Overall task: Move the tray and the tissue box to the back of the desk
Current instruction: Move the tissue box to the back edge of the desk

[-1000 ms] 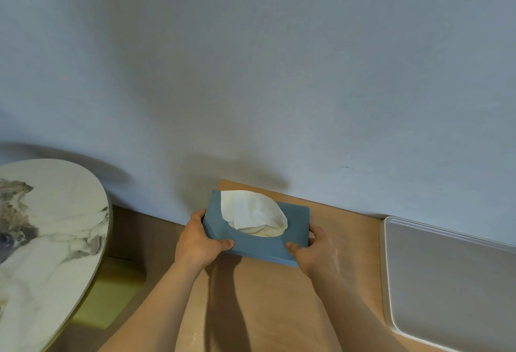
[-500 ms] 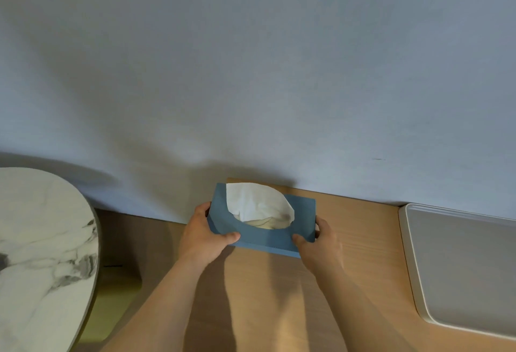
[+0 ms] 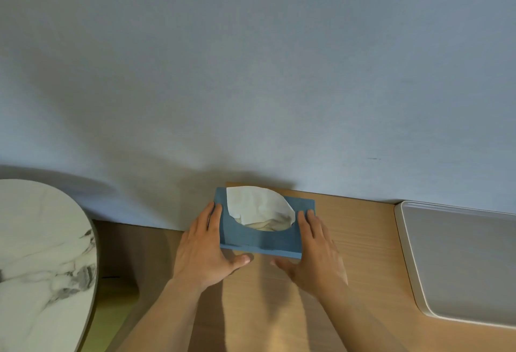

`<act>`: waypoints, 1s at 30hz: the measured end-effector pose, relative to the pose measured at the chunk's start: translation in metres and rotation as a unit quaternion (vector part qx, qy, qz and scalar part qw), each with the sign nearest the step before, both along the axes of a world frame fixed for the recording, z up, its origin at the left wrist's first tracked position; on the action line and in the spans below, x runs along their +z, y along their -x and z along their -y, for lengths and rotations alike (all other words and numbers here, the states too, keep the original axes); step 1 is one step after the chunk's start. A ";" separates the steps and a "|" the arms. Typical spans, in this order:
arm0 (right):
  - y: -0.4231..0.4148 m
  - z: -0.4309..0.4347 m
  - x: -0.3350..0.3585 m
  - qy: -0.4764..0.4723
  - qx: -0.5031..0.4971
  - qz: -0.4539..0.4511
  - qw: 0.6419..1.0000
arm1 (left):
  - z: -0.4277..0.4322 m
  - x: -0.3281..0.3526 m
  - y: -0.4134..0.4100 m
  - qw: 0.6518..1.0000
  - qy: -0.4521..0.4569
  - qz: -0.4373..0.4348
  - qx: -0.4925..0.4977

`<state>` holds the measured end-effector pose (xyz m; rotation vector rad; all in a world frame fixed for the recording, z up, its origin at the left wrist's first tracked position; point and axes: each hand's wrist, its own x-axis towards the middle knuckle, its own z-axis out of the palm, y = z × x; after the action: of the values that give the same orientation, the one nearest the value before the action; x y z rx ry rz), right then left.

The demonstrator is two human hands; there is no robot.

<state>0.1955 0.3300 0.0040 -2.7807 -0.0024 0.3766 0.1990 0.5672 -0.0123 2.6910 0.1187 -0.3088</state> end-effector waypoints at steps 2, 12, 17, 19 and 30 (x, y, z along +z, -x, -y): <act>0.000 0.000 -0.001 0.029 0.016 0.002 0.999 | 0.000 -0.001 -0.001 1.000 -0.006 0.007 0.002; -0.005 -0.001 -0.001 0.040 0.009 0.010 0.999 | 0.002 -0.002 -0.008 0.999 -0.026 0.029 0.014; -0.013 -0.001 0.002 0.038 0.005 0.007 0.999 | 0.005 -0.001 -0.018 0.999 -0.037 0.036 0.013; -0.018 -0.001 0.003 0.040 0.004 0.005 0.999 | 0.007 -0.001 -0.021 0.998 -0.040 0.037 0.013; -0.036 0.002 0.003 0.048 0.000 0.003 0.999 | 0.015 0.003 -0.043 0.998 -0.051 0.029 0.008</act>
<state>0.2320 0.3282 0.0069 -2.8774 0.0148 0.3787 0.2420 0.5518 -0.0095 2.7964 0.1426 -0.2243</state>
